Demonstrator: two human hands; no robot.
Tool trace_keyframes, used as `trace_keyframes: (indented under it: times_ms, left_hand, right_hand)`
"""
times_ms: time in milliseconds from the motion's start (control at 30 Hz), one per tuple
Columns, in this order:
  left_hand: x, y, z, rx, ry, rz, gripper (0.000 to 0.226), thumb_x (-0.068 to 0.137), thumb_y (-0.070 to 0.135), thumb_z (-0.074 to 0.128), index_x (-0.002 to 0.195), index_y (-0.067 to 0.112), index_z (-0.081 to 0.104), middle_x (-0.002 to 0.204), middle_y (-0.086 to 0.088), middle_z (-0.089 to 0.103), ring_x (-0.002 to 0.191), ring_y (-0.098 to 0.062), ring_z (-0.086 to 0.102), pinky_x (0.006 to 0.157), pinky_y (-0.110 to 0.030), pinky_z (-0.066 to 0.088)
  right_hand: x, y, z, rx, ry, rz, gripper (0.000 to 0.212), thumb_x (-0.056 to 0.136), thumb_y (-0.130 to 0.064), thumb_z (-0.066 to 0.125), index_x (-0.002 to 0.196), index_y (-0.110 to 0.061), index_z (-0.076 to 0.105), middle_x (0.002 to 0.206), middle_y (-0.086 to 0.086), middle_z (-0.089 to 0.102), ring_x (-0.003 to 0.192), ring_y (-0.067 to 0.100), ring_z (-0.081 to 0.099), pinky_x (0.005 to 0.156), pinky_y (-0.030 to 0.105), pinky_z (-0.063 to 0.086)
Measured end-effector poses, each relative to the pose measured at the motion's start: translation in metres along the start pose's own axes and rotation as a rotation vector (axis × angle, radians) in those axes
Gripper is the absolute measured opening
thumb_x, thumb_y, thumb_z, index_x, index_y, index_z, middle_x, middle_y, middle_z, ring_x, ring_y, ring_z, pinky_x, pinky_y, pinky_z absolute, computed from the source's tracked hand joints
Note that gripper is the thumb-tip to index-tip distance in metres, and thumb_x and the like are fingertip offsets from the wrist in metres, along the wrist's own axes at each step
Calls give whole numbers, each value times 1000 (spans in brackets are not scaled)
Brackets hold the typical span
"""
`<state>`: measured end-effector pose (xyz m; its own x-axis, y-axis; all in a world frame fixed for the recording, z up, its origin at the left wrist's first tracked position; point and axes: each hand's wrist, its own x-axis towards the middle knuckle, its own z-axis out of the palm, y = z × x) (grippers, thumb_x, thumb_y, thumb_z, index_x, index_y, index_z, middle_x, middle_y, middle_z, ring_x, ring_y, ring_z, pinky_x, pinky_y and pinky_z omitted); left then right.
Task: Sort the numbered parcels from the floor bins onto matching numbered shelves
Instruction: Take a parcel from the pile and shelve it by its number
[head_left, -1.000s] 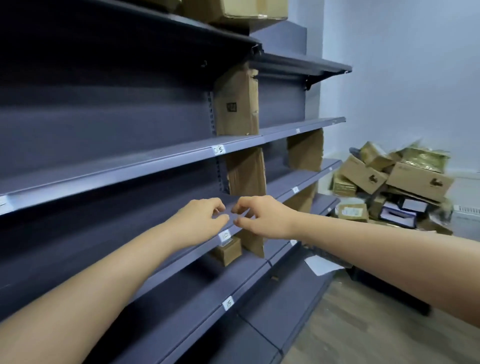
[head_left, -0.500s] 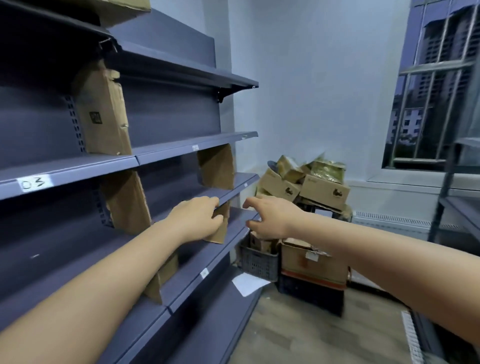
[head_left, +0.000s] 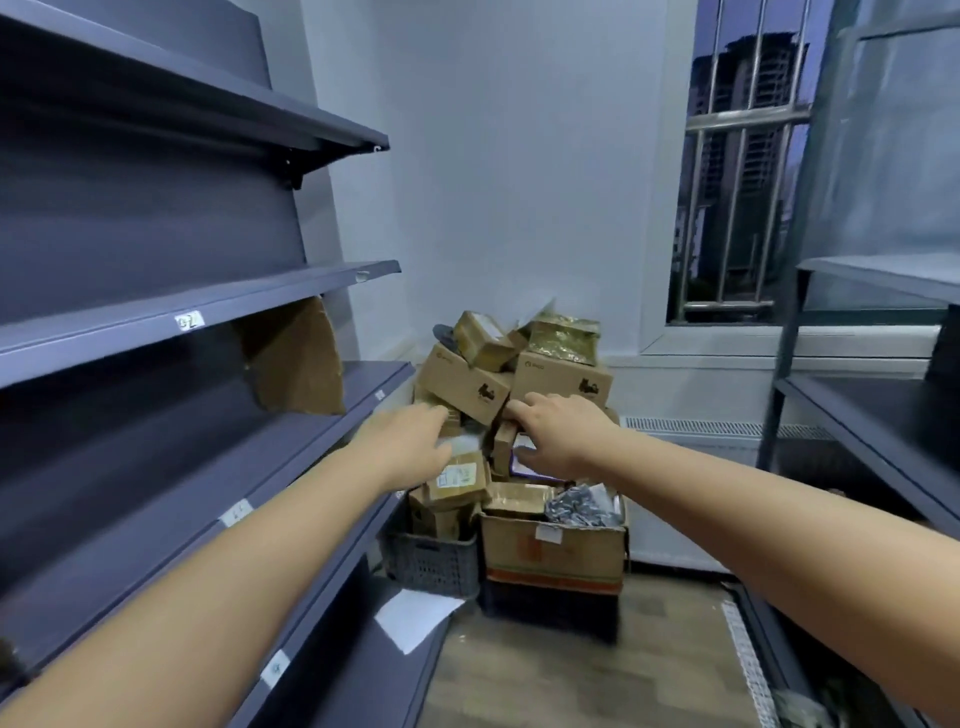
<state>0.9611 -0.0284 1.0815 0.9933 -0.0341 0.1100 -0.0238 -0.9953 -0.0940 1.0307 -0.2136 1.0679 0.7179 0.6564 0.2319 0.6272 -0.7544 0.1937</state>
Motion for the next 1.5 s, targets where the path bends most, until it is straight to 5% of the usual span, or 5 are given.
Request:
trace_keyframes:
  times_ms: [100,300,500,867,1500]
  left_hand:
    - [69,-9,4,5,12,74,22,99,33,38,106,14,46,114,-8,56,94,-25,53,79,-37,42]
    - [200,-26,4,-17,76,171,34,98,34,39,123,14,50,120,-6,55,107,-26,54,81,-38,42]
    - [305,-27,29,8,73,243,18,98,36,38,98,18,44,95,-2,51,88,-23,53,76,-37,41]
    - [496,-19,54,-101,96,166,39,98,35,38,129,14,49,125,-6,55,108,-27,55,86,-39,46]
    - [788,-97,124,-126,25,68,34,99,35,39,123,13,50,127,-6,54,112,-28,52,82,-34,40]
  right_hand:
    - [42,34,14,-44,-24,56,48,95,-39,50,138,-19,39,129,6,50,116,28,52,83,37,41]
    - [122,103,37,-61,-38,189,50,94,-38,51,140,-21,38,135,4,48,115,26,52,82,37,47]
    - [187,163,71,-76,-49,243,48,92,-34,51,137,-20,41,134,3,49,112,24,55,83,37,49]
    - [325,309,140,-50,-34,192,47,94,-37,48,137,-19,39,130,5,50,115,27,53,88,40,48]
    - [586,459,264,5,-52,164,49,95,-38,45,141,-23,36,141,1,45,122,23,51,88,34,46]
